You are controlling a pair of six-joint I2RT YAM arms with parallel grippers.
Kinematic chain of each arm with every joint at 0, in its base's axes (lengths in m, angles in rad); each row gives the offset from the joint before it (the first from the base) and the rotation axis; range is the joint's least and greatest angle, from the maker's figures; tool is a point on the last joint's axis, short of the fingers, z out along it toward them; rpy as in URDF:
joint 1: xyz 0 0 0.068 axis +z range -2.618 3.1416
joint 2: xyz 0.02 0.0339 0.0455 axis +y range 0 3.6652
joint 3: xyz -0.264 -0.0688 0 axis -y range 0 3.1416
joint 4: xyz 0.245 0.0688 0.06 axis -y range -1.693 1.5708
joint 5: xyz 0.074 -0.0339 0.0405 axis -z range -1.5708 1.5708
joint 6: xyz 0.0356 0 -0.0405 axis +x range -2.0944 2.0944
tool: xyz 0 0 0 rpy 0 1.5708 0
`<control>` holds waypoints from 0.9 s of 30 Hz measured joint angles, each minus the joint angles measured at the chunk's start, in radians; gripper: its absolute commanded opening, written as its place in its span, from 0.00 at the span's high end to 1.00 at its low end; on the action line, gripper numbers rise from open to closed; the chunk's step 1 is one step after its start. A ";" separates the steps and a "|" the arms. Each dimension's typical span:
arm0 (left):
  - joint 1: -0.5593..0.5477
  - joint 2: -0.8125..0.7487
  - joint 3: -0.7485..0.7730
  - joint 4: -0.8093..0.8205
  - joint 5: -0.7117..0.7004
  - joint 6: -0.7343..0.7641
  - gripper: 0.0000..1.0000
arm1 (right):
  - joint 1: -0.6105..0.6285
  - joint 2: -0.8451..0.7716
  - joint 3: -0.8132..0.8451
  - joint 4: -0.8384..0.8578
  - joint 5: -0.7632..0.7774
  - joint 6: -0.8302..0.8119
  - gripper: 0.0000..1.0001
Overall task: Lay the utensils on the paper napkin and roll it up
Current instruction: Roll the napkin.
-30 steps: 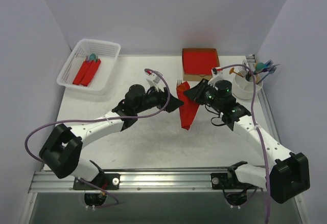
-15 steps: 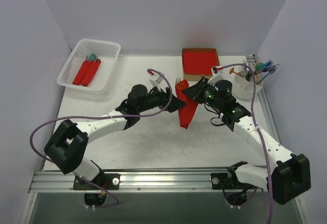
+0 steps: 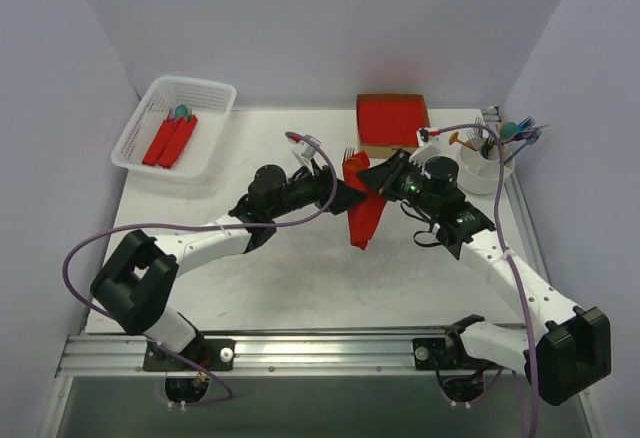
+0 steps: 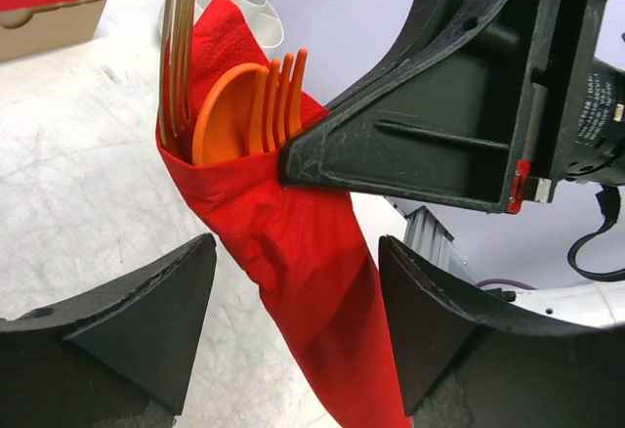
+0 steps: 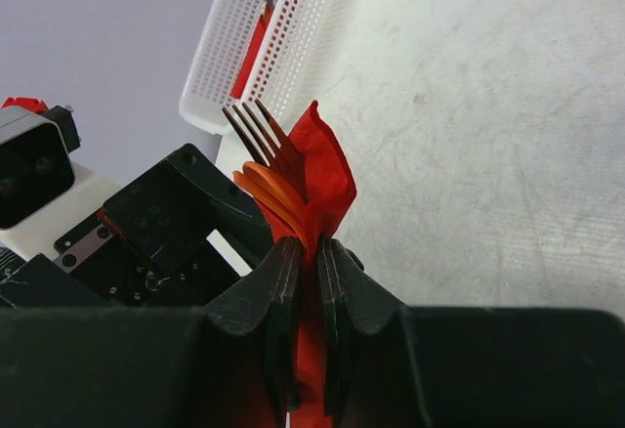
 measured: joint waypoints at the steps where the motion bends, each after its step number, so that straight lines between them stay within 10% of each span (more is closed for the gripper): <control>1: 0.000 0.000 0.000 0.006 0.003 0.000 0.26 | 0.000 -0.001 0.000 0.000 0.000 0.000 1.00; 27: 0.000 0.050 0.009 0.102 0.056 -0.053 0.36 | 0.008 -0.016 -0.010 0.001 0.005 0.000 1.00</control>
